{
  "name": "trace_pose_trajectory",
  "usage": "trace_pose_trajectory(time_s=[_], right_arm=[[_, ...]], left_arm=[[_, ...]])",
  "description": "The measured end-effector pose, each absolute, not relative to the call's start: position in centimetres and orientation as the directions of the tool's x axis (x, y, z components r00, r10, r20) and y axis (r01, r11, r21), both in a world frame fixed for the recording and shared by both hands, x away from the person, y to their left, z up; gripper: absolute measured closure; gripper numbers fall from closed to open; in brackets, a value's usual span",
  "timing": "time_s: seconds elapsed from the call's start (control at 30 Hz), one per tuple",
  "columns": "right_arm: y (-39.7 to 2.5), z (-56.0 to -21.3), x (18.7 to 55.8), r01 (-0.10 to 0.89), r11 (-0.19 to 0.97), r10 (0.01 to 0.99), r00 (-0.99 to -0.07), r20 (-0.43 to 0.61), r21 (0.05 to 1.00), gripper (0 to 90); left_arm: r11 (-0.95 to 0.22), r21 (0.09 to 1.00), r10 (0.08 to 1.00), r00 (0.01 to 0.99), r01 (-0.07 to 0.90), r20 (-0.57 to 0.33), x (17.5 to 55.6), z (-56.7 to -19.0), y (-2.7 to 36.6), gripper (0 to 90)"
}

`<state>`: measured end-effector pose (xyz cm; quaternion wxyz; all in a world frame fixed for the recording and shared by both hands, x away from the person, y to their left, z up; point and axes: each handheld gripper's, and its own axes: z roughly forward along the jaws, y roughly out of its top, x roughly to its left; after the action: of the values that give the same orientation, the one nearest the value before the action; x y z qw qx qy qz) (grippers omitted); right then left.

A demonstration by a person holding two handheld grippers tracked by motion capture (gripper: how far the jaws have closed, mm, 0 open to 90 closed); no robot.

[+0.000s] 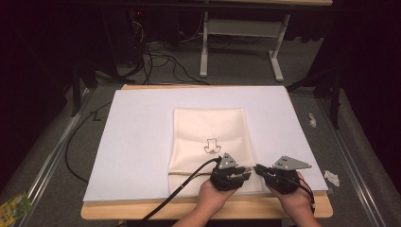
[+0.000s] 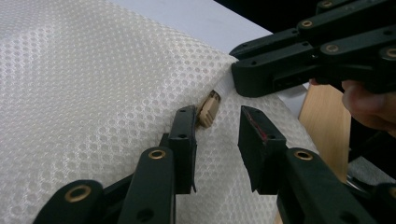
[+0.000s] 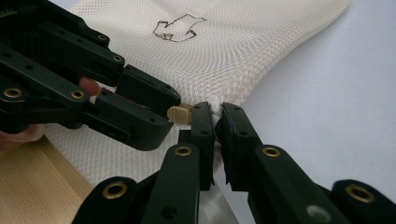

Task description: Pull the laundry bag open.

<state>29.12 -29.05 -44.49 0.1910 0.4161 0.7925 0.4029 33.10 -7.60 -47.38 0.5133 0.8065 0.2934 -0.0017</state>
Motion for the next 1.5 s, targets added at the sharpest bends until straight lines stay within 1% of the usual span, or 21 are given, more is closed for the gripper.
trace_pose_trajectory(time_s=[0.1,0.17,0.23,0.3,0.37,0.5,0.6,0.67,0.73,0.8,0.9,0.97,1.0,1.27,1.5], right_arm=[[-29.0,-44.5,29.1,0.504,0.326,0.814,-0.580,0.033,0.800,85.2],[-29.0,-44.5,29.1,0.504,0.326,0.814,-0.579,0.033,0.800,85.2],[-29.1,-44.5,29.1,0.502,0.327,0.814,-0.580,0.031,0.800,85.2],[-29.2,-44.4,29.1,0.504,0.322,0.817,-0.576,0.034,0.802,85.2],[-29.3,-44.4,29.1,0.502,0.319,0.816,-0.577,0.037,0.804,85.2],[-29.3,-44.4,29.2,0.501,0.320,0.817,-0.575,0.033,0.804,85.2],[-29.4,-44.4,29.2,0.502,0.314,0.819,-0.573,0.038,0.806,85.3],[-29.4,-44.4,29.1,0.502,0.314,0.818,-0.574,0.039,0.806,85.2],[-29.2,-44.3,29.1,0.497,0.318,0.817,-0.575,0.033,0.807,85.2],[-29.2,-44.3,29.0,0.498,0.319,0.817,-0.575,0.032,0.806,85.2],[-29.2,-44.3,29.0,0.499,0.312,0.817,-0.576,0.040,0.809,85.2],[-29.3,-44.3,29.0,0.495,0.312,0.817,-0.576,0.037,0.811,85.2],[-29.3,-44.2,29.0,0.493,0.310,0.817,-0.575,0.037,0.813,85.2],[-29.2,-44.2,29.0,0.498,0.315,0.820,-0.572,0.032,0.808,85.5],[-28.6,-43.9,29.0,0.491,0.323,0.818,-0.574,0.022,0.809,86.1]], left_arm=[[-0.283,0.831,0.494,0.815,0.479,-0.302,33.0,-47.6,-7.9,67.4],[-0.277,0.834,0.507,0.810,0.477,-0.295,32.9,-47.6,-8.1,71.5],[-0.261,0.835,0.508,0.805,0.485,-0.308,32.9,-47.6,-8.2,74.2],[-0.237,0.835,0.511,0.795,0.497,-0.328,33.0,-47.6,-8.3,78.8],[-0.233,0.839,0.505,0.799,0.491,-0.327,32.9,-47.6,-8.3,83.7],[-0.227,0.853,0.504,0.807,0.469,-0.309,32.7,-47.5,-8.5,86.2],[-0.223,0.853,0.504,0.805,0.471,-0.312,32.7,-47.5,-8.6,86.2],[-0.226,0.849,0.506,0.803,0.477,-0.316,32.7,-47.6,-8.6,84.6],[-0.232,0.855,0.501,0.810,0.465,-0.305,32.4,-47.9,-8.7,77.2],[-0.238,0.856,0.502,0.813,0.458,-0.296,32.3,-47.9,-8.7,76.1],[-0.244,0.855,0.512,0.809,0.458,-0.287,32.1,-48.0,-8.8,78.4],[-0.239,0.854,0.506,0.810,0.462,-0.297,32.4,-48.0,-8.6,85.1],[-0.234,0.850,0.499,0.809,0.472,-0.312,32.5,-47.9,-8.6,86.6],[-0.230,0.839,0.491,0.803,0.494,-0.338,32.6,-47.8,-8.1,87.1],[-0.248,0.839,0.494,0.808,0.485,-0.321,32.5,-47.3,-7.4,87.5]])
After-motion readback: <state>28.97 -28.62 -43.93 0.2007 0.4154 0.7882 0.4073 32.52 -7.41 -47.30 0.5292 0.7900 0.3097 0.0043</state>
